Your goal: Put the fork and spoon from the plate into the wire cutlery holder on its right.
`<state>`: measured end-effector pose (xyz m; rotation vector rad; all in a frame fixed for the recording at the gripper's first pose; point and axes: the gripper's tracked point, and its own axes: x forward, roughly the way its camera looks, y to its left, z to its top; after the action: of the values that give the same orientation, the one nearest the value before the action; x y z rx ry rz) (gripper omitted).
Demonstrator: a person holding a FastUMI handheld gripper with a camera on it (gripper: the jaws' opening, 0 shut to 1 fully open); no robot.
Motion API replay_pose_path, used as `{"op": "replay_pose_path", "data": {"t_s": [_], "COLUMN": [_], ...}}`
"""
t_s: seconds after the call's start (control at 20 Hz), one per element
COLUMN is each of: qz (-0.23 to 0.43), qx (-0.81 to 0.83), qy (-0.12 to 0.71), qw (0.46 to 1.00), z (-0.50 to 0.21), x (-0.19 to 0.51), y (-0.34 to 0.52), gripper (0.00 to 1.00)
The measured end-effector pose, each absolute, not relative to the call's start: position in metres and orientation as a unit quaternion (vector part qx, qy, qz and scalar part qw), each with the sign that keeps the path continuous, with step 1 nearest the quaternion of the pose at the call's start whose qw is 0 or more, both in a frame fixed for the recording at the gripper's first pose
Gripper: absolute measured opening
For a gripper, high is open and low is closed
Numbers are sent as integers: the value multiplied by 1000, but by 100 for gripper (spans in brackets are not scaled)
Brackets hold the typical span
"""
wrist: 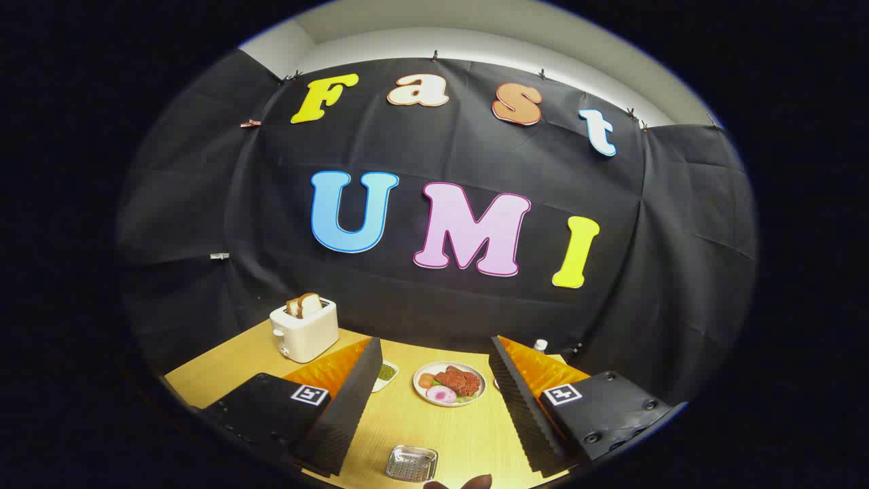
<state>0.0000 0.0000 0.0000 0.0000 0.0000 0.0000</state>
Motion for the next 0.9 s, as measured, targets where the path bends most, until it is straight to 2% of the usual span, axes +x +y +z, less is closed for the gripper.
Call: {"op": "replay_pose_path", "data": {"t_s": [0.35, 0.6, 0.85, 0.9], "qz": [-14, 6, 45, 49], "qx": [3, 28, 58, 56], "qy": [8, 34, 125, 168], "qw": [1000, 999, 989, 983], "z": [-4, -15, -66, -91], "x": [-4, -8, -18, -23], "y": [13, 47, 107, 120], "gripper": [98, 98, 97, 91]}}
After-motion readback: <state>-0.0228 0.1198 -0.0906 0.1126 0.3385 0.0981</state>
